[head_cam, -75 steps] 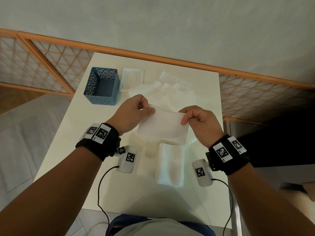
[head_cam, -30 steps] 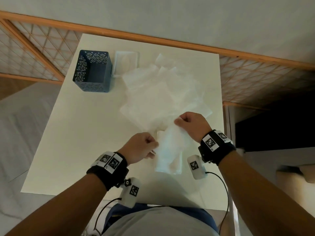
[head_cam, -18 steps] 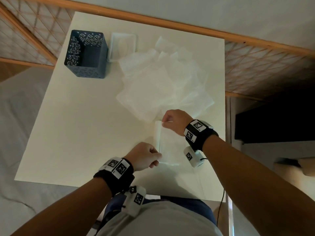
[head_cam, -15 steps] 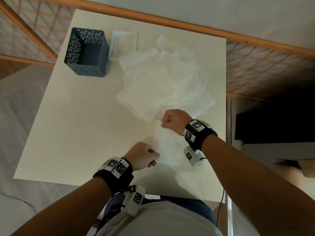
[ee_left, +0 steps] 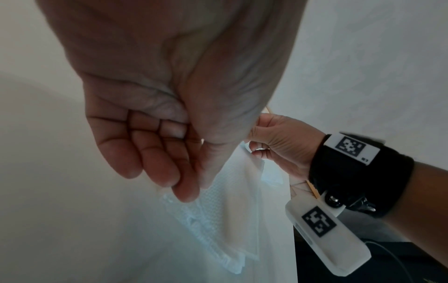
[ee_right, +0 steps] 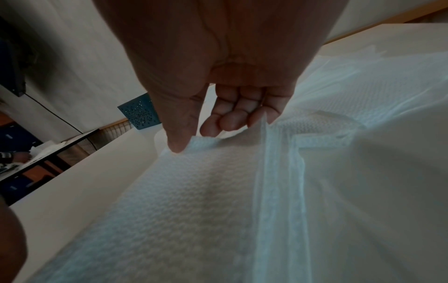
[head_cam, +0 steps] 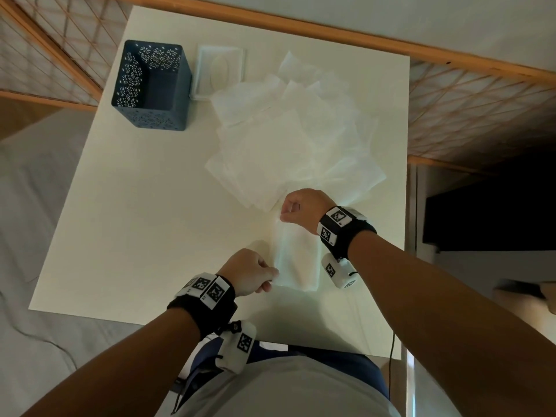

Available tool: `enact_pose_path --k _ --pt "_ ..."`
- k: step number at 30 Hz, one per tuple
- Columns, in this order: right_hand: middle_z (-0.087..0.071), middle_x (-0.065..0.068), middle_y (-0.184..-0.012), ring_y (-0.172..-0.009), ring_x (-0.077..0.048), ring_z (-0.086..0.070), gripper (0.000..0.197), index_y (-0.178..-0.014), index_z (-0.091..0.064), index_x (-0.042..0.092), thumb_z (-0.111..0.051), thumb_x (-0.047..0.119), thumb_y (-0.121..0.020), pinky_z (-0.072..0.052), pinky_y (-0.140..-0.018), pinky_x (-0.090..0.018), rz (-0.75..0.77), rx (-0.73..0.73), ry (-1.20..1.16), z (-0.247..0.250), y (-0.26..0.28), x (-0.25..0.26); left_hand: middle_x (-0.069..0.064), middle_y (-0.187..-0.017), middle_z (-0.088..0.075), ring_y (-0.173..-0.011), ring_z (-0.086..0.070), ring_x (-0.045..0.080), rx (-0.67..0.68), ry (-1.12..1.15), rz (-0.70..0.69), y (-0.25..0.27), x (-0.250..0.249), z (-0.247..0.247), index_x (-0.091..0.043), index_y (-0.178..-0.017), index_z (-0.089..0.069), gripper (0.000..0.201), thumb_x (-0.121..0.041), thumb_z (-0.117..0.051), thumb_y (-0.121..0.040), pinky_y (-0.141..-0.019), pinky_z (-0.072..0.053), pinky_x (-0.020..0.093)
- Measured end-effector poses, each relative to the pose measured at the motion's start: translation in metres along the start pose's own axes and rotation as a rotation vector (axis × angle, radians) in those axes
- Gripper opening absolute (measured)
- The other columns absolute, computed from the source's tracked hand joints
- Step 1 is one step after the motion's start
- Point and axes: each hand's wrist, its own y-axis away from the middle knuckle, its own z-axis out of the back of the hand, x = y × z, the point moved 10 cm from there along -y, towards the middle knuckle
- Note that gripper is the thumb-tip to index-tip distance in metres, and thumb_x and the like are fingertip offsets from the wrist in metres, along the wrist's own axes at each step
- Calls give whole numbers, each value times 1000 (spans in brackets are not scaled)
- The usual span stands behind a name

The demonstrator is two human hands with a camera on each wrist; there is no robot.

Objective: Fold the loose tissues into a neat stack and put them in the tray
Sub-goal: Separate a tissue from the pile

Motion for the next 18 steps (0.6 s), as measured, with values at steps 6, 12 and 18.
enact_pose_path --k 6,12,18 --pt "-68 13 -85 -82 -6 -65 15 -83 -66 32 -78 41 -84 -53 -75 -29 -27 -22 -7 0 -3 -5 3 -70 -78 -57 -61 11 -15 -76 1 -3 -8 3 -9 -68 -72 35 -35 -69 -90 -69 -53 30" --pt "-68 10 -90 -83 -8 -64 21 -95 -68 24 -73 45 -91 -48 -70 -23 -44 -196 -145 43 0 -18 2 -63 -62 -59 -55 17 -160 -200 -16 0 -26 46 -17 -64 -47 57 -67 -61 -86 -67 -50 38" --pt "-68 7 -87 -88 -21 -66 13 -91 -66 23 -61 32 -97 -48 -71 -29 -205 -317 -147 88 -21 -46 3 -70 -63 -63 -55 21 -249 -141 -83 -15 -52 91 -14 -71 -48 54 -68 -53 -76 -66 -45 38"
